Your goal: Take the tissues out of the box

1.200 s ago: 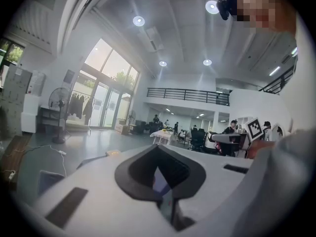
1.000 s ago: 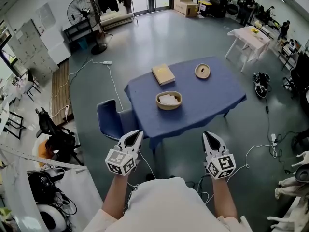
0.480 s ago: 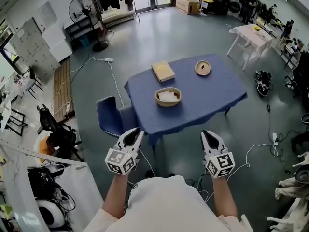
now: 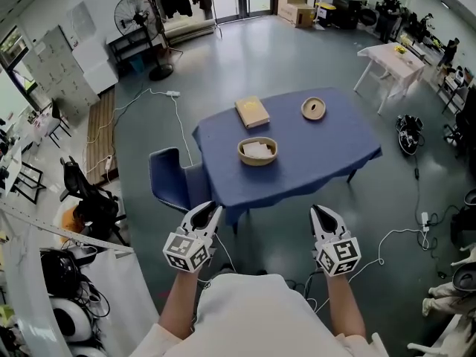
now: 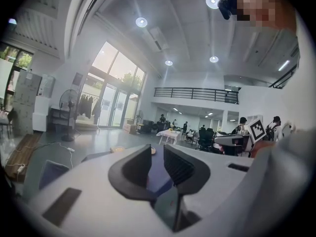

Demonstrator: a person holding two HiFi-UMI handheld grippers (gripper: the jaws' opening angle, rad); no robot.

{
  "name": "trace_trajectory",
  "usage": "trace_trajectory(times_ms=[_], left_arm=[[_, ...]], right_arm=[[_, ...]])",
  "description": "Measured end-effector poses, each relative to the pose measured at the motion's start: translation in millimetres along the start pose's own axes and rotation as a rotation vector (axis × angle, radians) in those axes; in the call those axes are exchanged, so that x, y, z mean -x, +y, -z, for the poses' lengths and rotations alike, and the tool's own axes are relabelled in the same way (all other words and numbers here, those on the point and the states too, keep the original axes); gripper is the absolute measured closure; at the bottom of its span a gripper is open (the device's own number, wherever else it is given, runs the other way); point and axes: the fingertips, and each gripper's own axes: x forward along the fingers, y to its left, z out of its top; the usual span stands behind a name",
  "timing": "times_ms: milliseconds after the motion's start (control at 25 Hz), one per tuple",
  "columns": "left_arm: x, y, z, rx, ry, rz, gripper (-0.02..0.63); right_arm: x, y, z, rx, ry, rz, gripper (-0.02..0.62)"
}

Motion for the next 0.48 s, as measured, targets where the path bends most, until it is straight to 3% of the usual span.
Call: trace_trajectory(times_ms=[480], left_arm=[[-7,-23,16,-0.003,0.026,-0.008,0.518]], right_arm=[[7,-17,18,-0.029,0.008,-0.014,0.559]])
